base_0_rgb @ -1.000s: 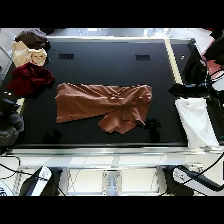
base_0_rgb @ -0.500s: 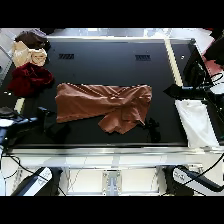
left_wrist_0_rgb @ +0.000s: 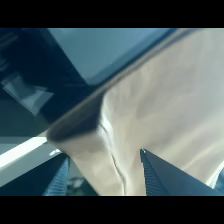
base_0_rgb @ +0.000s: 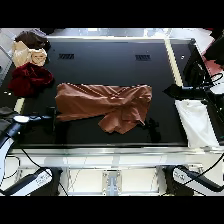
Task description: Fold the shirts.
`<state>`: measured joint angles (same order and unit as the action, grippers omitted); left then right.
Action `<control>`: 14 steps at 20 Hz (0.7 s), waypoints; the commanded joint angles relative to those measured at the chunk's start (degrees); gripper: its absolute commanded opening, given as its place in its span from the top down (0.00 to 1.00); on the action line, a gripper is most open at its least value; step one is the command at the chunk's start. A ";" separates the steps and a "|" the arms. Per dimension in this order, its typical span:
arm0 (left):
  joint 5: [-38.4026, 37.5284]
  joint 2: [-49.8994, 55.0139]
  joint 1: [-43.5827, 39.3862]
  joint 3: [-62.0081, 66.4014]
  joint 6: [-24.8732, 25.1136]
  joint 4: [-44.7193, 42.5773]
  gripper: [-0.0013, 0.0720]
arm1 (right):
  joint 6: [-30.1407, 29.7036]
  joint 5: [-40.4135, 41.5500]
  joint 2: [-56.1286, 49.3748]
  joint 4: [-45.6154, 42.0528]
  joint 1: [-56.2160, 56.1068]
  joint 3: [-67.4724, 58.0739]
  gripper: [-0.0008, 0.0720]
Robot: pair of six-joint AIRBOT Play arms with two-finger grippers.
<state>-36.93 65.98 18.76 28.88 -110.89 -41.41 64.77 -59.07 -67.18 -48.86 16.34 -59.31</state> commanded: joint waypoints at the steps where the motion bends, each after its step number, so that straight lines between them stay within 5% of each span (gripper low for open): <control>1: 4.11 1.18 -0.35 -0.02 -2.49 0.15 0.35 | 0.00 0.04 0.04 0.87 0.04 0.02 0.48; 4: 2.16 3.30 -1.25 -0.02 -2.45 0.55 0.35 | 0.02 0.04 0.04 0.92 0.04 0.02 0.48; 5: 2.19 3.48 -1.62 -0.02 -2.40 1.05 0.56 | 0.04 0.02 0.04 0.90 0.04 0.02 0.48; 6: 2.23 3.32 -1.77 0.02 -2.21 1.70 0.88 | 0.02 0.02 0.04 0.87 0.04 0.02 0.49; 7: 2.23 3.15 -1.77 0.22 -1.92 2.08 0.97 | 0.04 0.02 0.04 0.83 0.04 0.02 0.49; 14: 2.25 -0.92 -1.73 0.59 0.37 2.49 0.97 | 3.69 -0.42 -1.20 0.87 -0.07 5.55 0.48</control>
<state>-34.72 66.59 17.06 29.36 -111.02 -39.18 66.15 -59.33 -67.53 -48.16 16.34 -56.97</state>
